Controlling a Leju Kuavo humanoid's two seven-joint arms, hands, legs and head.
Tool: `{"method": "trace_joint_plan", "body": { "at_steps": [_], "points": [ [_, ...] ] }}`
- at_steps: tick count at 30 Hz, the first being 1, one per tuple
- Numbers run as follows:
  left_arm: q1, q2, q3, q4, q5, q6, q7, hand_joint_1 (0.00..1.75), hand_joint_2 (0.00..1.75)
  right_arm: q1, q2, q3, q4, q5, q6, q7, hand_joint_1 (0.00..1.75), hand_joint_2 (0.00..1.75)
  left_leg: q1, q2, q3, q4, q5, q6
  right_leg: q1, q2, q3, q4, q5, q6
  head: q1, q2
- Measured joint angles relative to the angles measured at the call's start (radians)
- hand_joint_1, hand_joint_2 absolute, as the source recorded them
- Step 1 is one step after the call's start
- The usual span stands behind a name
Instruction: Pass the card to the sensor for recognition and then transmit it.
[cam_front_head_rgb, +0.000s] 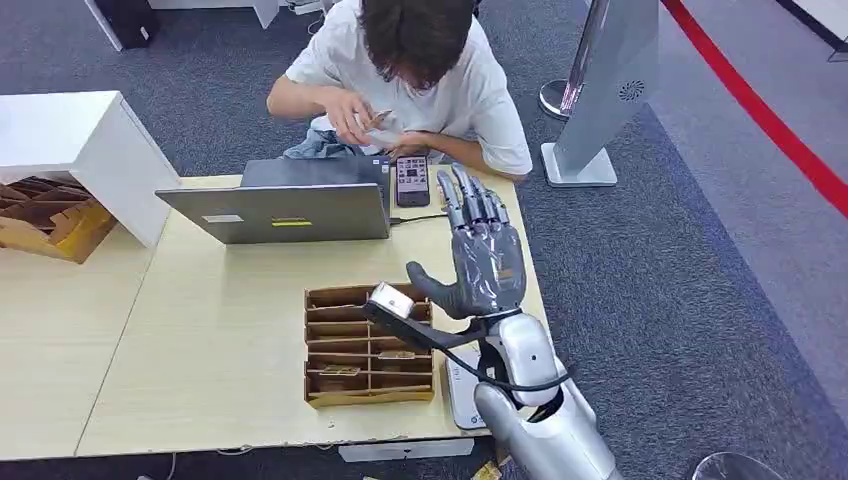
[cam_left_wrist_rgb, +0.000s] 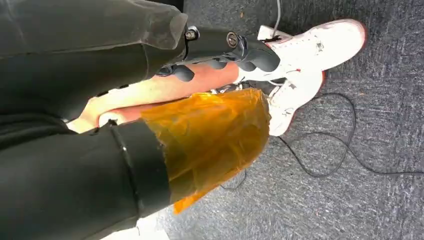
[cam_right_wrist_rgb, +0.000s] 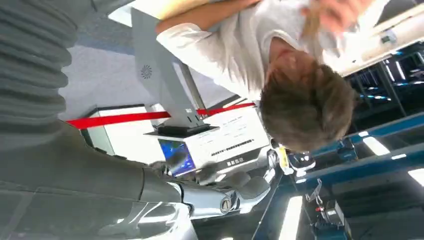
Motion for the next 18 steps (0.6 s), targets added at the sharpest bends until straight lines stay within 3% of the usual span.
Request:
{"method": "trace_joint_plan", "body": {
  "at_steps": [18],
  "points": [
    [0.005, 0.002, -0.014, 0.000, 0.045, 0.014, 0.005, 0.00, 0.00, 0.129, -0.010, -0.002, -0.140, -0.085, -0.034, -0.095, 0.00, 0.00, -0.001, 0.000, 0.000, 0.000, 0.000, 0.000, -0.001, 0.000, 0.000, 0.000, -0.001, 0.001, 0.000, 0.000]
  ]
}}
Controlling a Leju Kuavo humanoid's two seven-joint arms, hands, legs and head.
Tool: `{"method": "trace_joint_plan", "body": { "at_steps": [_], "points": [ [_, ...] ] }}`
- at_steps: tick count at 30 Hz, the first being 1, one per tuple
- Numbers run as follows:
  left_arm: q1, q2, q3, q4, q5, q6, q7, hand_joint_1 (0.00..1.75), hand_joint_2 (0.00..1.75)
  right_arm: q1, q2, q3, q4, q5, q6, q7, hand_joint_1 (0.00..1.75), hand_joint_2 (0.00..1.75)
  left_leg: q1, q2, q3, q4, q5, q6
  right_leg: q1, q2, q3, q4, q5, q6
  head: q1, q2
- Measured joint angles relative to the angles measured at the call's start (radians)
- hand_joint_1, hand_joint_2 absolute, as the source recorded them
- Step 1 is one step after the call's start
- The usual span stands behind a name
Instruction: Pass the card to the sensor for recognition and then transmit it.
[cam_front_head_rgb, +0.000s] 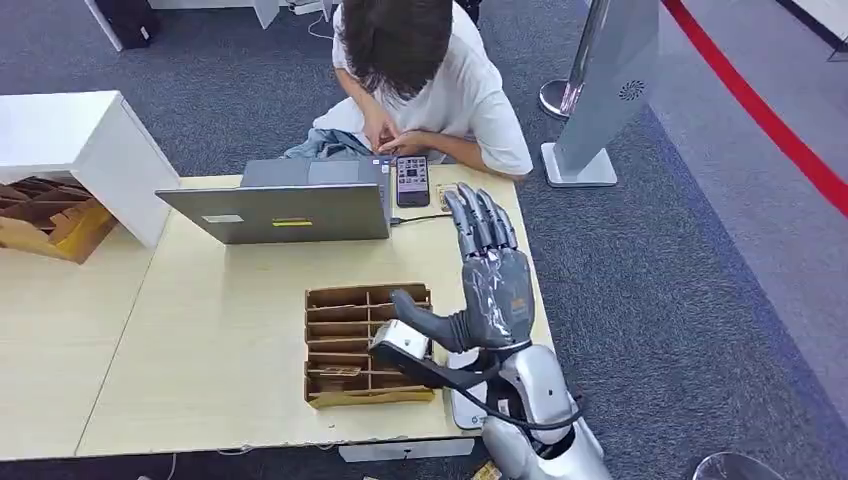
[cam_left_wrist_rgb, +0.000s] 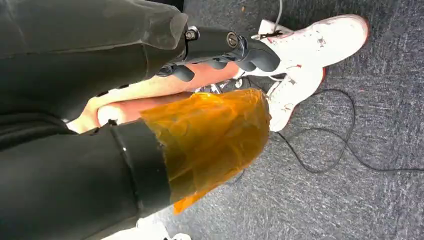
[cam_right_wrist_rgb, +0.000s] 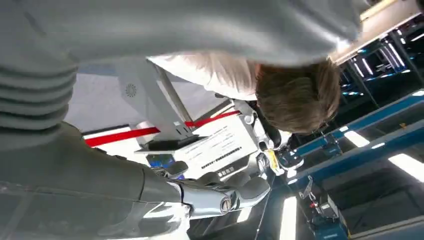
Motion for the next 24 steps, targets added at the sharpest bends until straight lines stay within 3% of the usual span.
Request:
{"method": "trace_joint_plan", "body": {
  "at_steps": [4, 5, 12, 24],
  "points": [
    [0.004, 0.000, 0.000, 0.000, 0.018, 0.011, 0.001, 0.00, 0.00, 0.046, -0.011, 0.000, -0.038, -0.025, -0.022, -0.039, 0.00, 0.00, 0.000, 0.000, 0.000, 0.000, 0.000, 0.001, 0.000, 0.000, 0.000, 0.000, 0.000, 0.000, 0.000, 0.000],
    [0.006, 0.000, 0.000, 0.000, 0.023, 0.014, 0.002, 0.00, 0.00, 0.058, -0.014, 0.000, -0.049, -0.030, -0.027, -0.049, 0.00, 1.75, 0.000, 0.000, 0.000, 0.000, 0.000, 0.001, 0.000, 0.000, 0.000, 0.000, 0.000, 0.000, 0.000, 0.000],
    [0.012, 0.000, 0.000, 0.000, 0.048, 0.019, 0.007, 0.00, 0.00, 0.132, -0.041, 0.016, -0.117, -0.043, -0.039, -0.101, 0.00, 1.75, 0.000, 0.000, 0.000, 0.000, -0.001, 0.001, 0.000, 0.000, 0.000, 0.000, -0.001, 0.000, 0.000, 0.000],
    [0.014, 0.000, -0.001, 0.000, 0.063, 0.019, 0.008, 0.00, 0.00, 0.184, -0.076, 0.066, -0.136, -0.054, -0.032, -0.121, 0.00, 1.75, 0.000, 0.000, 0.000, 0.000, -0.001, 0.001, 0.000, 0.000, 0.000, 0.000, -0.001, 0.000, 0.000, 0.000]
  ]
}}
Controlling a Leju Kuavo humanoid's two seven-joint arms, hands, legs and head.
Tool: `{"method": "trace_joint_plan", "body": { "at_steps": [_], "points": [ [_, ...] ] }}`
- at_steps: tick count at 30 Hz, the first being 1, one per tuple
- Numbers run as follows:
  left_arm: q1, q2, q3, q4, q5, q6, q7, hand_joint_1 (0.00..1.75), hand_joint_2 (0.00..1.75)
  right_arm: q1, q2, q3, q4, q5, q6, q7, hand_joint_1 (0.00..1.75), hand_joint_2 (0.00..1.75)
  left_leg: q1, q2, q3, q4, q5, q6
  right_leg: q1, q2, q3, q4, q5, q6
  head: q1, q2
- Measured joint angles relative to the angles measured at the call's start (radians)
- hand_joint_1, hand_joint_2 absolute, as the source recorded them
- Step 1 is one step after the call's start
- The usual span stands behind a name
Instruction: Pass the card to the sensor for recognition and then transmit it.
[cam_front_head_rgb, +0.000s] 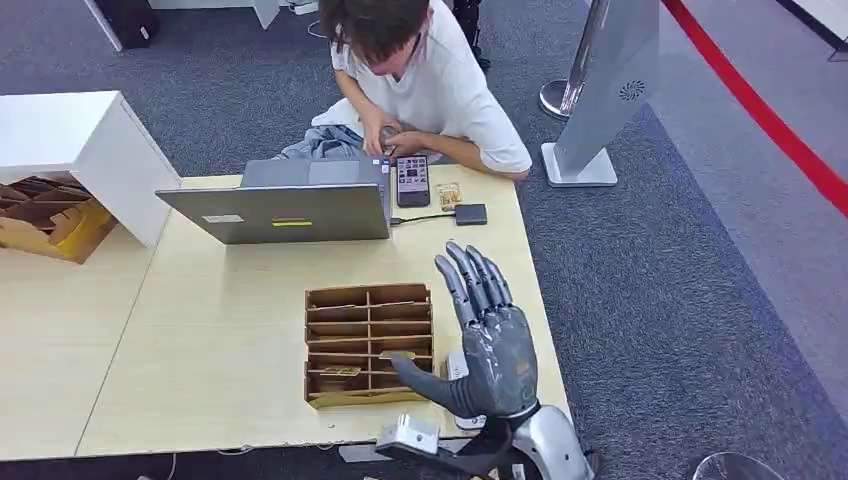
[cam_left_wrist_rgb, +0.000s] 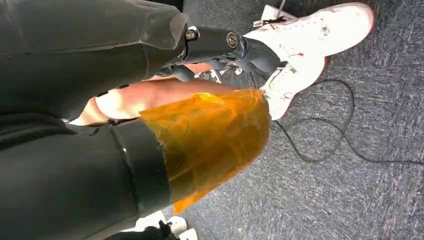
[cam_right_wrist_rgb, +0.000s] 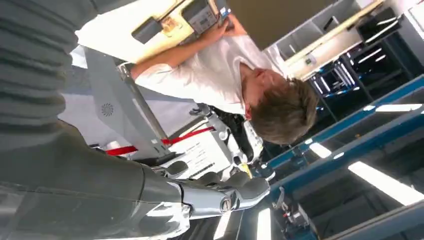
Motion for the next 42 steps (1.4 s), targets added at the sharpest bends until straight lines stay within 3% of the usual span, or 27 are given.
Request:
{"method": "trace_joint_plan", "body": {
  "at_steps": [6, 29, 42],
  "points": [
    [0.000, 0.000, -0.001, 0.000, 0.003, -0.002, 0.000, 0.00, 0.00, 0.007, -0.010, 0.024, 0.003, 0.012, 0.006, -0.001, 0.00, 1.75, 0.000, 0.000, 0.000, 0.000, 0.000, 0.000, 0.000, 0.000, 0.000, 0.000, 0.000, 0.000, 0.000, 0.000],
    [-0.011, 0.007, -0.041, 0.000, 0.008, -0.022, 0.001, 0.00, 0.00, -0.040, -0.055, 0.143, 0.114, 0.092, 0.148, 0.082, 0.00, 1.75, 0.000, 0.000, 0.000, 0.000, 0.000, 0.000, 0.000, 0.000, 0.000, 0.000, 0.000, 0.000, 0.000, 0.000],
    [-0.017, 0.011, -0.072, 0.000, 0.017, -0.028, 0.001, 0.00, 0.00, -0.067, -0.056, 0.172, 0.194, 0.095, 0.169, 0.114, 0.65, 1.75, 0.000, 0.000, 0.000, 0.000, 0.000, 0.000, 0.000, 0.000, 0.000, 0.000, 0.000, 0.000, 0.000, 0.000]
  ]
}}
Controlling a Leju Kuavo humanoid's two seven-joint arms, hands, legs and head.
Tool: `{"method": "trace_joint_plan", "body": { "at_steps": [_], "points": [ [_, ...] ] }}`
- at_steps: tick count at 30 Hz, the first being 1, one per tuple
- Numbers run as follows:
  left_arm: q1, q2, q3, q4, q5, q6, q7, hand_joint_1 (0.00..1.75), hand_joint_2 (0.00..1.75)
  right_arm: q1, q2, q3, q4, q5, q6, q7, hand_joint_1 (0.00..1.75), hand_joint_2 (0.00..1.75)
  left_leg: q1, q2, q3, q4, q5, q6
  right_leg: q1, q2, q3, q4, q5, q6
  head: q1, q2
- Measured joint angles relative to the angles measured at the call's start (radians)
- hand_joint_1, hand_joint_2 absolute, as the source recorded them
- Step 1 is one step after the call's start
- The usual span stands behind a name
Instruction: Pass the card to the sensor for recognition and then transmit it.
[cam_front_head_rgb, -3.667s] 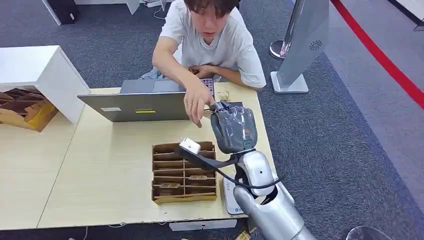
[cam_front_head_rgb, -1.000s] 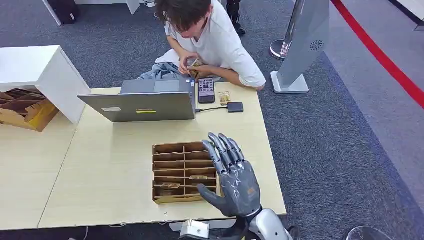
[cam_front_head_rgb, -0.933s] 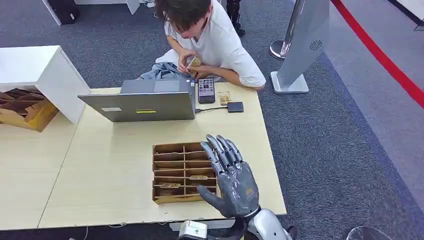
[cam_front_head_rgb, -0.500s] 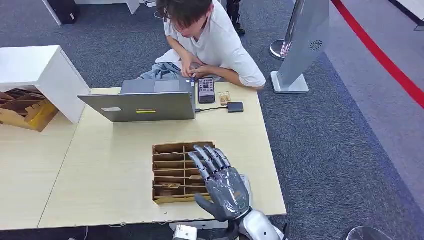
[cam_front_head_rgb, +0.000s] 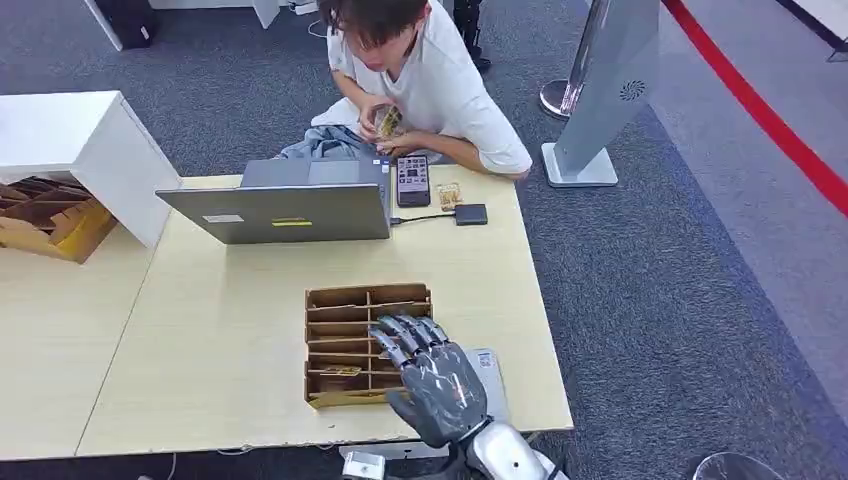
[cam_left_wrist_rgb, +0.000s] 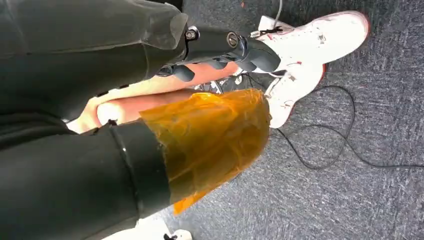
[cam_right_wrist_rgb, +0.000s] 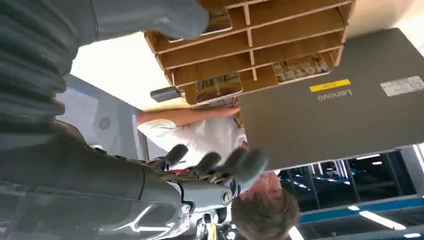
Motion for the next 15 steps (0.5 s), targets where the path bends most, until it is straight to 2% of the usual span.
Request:
{"method": "trace_joint_plan", "body": {
  "at_steps": [15],
  "points": [
    [-0.004, 0.001, -0.017, 0.000, 0.001, -0.005, 0.000, 0.00, 0.00, -0.016, 0.000, 0.000, 0.056, -0.001, 0.009, 0.012, 0.66, 1.75, 0.000, 0.000, 0.000, 0.000, 0.000, 0.000, 0.000, 0.000, 0.000, 0.000, 0.000, 0.000, 0.000, 0.000]
  ]
}}
